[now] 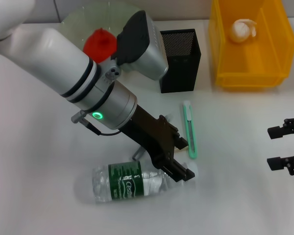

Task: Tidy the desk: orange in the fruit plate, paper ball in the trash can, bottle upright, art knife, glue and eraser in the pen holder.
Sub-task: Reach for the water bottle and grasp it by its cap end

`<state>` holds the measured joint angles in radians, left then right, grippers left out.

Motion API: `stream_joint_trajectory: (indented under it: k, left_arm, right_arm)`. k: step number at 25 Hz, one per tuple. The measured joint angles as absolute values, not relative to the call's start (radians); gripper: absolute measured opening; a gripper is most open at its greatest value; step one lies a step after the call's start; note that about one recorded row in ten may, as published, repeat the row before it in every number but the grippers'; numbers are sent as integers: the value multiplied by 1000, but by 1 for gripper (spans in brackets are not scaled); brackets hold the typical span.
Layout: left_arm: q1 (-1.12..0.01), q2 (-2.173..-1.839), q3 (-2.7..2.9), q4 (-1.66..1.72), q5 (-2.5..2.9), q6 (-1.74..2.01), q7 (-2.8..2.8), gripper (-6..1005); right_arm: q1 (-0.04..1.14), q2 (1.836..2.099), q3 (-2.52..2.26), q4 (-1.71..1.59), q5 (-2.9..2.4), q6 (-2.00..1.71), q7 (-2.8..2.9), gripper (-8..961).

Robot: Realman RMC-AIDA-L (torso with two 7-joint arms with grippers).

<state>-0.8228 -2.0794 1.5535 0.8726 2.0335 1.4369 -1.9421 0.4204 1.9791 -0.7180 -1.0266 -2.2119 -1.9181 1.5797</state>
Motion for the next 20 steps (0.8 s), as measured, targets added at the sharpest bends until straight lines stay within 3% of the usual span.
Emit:
stream_joint_trajectory:
  k: [20]
  left_arm:
    - [-839, -2080, 1754, 882, 2031, 1303, -2002, 768]
  right_arm:
    - [409, 1974, -716, -1022, -2221, -1912, 1585, 809]
